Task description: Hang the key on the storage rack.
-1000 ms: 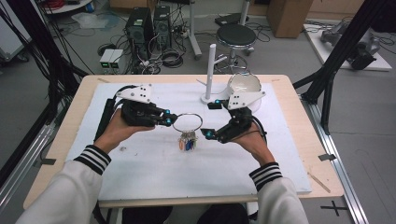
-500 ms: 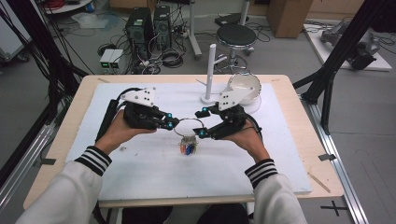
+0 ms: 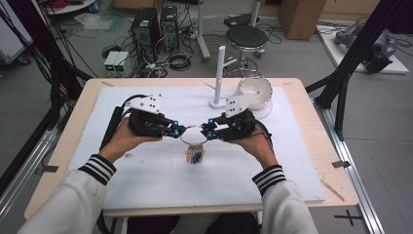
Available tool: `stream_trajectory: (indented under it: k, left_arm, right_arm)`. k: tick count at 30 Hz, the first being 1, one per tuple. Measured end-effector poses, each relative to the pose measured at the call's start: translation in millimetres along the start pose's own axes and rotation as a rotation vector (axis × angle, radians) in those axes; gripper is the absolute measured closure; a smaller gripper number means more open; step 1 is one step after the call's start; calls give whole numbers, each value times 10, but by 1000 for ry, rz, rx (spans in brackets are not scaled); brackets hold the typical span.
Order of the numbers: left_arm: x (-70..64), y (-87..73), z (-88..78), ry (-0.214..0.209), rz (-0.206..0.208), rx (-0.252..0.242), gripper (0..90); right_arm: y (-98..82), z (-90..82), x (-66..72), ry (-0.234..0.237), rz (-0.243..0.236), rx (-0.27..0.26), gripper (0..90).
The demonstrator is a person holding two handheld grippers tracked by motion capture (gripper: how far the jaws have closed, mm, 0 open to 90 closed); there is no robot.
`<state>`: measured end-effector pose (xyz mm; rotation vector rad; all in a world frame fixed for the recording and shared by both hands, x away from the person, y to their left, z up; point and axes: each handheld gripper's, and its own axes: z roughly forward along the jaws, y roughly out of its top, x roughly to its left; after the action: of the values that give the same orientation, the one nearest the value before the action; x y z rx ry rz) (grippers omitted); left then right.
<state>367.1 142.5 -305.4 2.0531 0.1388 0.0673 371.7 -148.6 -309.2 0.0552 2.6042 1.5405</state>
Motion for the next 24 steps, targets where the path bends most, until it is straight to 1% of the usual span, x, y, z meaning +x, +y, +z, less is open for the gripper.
stream_trajectory:
  k: [1,2,8,10,14,15,16,17,18,20,21,22,24]
  left_arm:
    - [2,0,-1,-2,4,3,874]
    - [3,-1,-2,-1,3,3,874]
    - [13,-11,-7,2,-3,0,873]
    - [14,-12,-9,4,-4,-4,872]
    - [22,-27,-24,8,-8,-30,865]
    - [22,-40,-27,16,-14,-48,858]
    - [20,-57,-35,30,-22,-78,833]
    - [22,-80,-47,43,-18,-108,761]
    - [23,-101,-63,61,-10,-126,713]
    - [22,-139,-98,86,-6,-143,648]
    - [20,-164,-113,100,-4,-159,587]
    - [18,-190,-136,125,-4,-162,514]
    - [8,-253,-185,192,-29,-157,378]
  right_arm:
    - [4,2,6,-6,-1,6,836]
    - [5,4,5,-7,-11,7,861]
    - [11,12,9,-23,-7,14,875]
    - [10,7,7,-19,1,13,877]
    - [9,0,-2,-17,11,-2,879]
    - [10,0,-4,-21,11,-6,879]
    - [11,-1,-2,-26,15,-10,879]
    - [8,-4,0,-26,19,-2,880]
    - [5,-8,-6,-39,22,0,880]
    - [-9,-29,-23,-51,40,7,881]
    - [-17,-43,-27,-58,61,4,881]
    - [-25,-66,-43,-66,70,-2,881]
    - [-47,-116,-74,-86,106,-22,881]
